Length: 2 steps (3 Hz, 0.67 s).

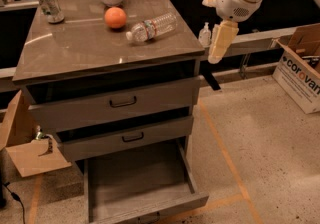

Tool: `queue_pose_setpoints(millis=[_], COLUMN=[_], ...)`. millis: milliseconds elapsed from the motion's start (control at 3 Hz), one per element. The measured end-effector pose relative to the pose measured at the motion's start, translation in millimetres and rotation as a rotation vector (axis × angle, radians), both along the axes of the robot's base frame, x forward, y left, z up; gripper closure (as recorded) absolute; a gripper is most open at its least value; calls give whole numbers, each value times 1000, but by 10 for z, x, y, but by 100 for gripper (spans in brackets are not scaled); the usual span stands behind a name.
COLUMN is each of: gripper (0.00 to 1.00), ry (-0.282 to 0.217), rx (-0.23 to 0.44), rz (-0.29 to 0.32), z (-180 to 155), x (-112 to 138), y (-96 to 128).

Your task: Place water bottle into bottom drawer

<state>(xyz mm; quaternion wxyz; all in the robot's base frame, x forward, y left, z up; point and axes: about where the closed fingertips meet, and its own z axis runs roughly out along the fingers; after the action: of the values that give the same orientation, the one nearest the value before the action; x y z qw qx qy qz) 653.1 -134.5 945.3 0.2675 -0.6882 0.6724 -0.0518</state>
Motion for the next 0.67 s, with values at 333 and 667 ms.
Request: queue_pose_setpoints(millis=[333, 667], gripper=[0, 0], ry=[-49, -98], rx=[-9, -12], rz=[39, 130], z=[-11, -38], x=[380, 751], y=[235, 626])
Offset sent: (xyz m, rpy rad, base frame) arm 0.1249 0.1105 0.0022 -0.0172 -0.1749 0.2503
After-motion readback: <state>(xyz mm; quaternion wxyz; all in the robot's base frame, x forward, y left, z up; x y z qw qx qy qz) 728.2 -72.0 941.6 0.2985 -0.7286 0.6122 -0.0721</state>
